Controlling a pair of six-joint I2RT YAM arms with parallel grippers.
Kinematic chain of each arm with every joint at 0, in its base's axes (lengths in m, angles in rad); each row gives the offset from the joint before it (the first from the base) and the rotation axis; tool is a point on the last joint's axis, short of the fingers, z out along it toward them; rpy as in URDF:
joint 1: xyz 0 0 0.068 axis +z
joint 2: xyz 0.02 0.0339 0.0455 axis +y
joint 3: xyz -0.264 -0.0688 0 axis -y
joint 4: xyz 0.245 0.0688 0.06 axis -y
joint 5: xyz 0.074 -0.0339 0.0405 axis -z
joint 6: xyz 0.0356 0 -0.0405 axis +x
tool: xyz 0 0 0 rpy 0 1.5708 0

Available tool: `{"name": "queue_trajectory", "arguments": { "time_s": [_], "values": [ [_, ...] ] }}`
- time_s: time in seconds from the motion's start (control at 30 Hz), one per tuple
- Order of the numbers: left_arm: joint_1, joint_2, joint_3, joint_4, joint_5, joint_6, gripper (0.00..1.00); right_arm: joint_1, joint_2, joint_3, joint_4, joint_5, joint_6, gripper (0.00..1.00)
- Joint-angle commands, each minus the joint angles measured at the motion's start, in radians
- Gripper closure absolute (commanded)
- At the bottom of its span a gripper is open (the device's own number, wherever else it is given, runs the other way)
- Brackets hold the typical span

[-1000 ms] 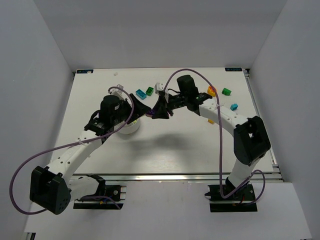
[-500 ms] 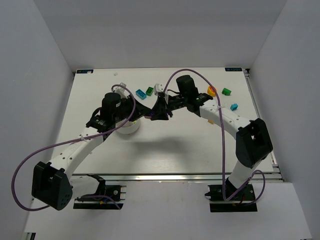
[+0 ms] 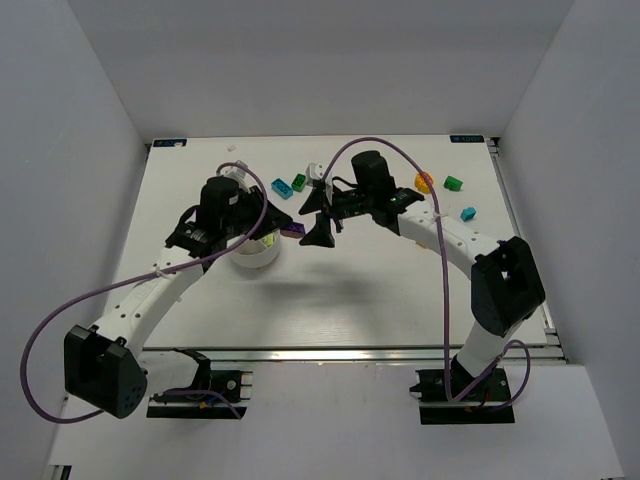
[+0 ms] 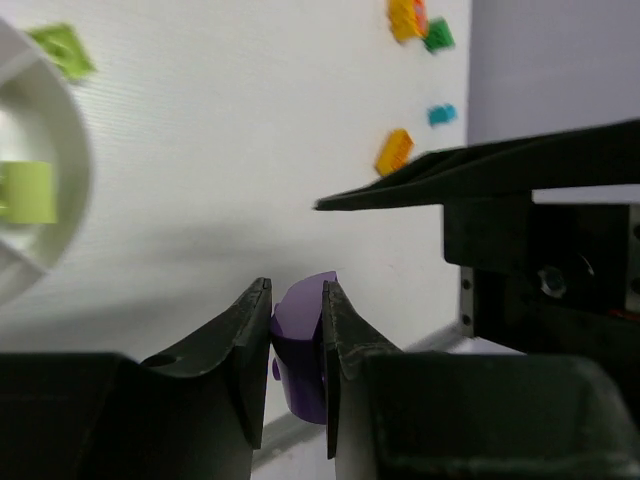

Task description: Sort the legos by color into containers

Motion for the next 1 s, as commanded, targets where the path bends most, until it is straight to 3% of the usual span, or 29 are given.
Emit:
{"name": "queue_trajectory", "arguments": {
  "time_s": [0.0,0.13,0.2,0.23,0.27,0.3,0.33,0.53,0.97],
  "values": [
    [0.023,-0.045,0.089,-0.168,-0.198,0.095,1.00,-0.006,-0.011,-0.011,0.044,0.078,0.017,0.11],
    [0.033,-0.048,0.183,-0.300,-0.415,0.172,1.00,-0.009,-0.026,-0.037,0.044,0.125,0.017,0.12],
    [0.042,-0.043,0.198,-0.340,-0.490,0.208,1.00,-0.012,-0.029,-0.043,0.072,0.167,0.048,0.25],
    [0.042,-0.039,0.206,-0.355,-0.508,0.215,1.00,-0.012,-0.026,-0.042,0.071,0.177,0.057,0.35],
    [0.042,-0.033,0.214,-0.376,-0.525,0.225,1.00,-0.012,-0.023,-0.037,0.062,0.181,0.060,0.67],
    [0.042,-0.019,0.215,-0.386,-0.563,0.237,1.00,-0.015,-0.022,-0.033,0.059,0.188,0.071,0.87],
    [0.042,-0.013,0.214,-0.390,-0.579,0.243,1.00,-0.015,-0.020,-0.031,0.059,0.199,0.083,1.00],
    [0.042,0.066,0.200,-0.375,-0.662,0.289,1.00,-0.014,-0.040,-0.060,0.077,0.227,0.105,1.00],
    [0.042,0.230,0.257,-0.295,-0.689,0.329,1.00,-0.020,-0.068,-0.117,0.077,0.248,0.094,1.00]
  ]
}}
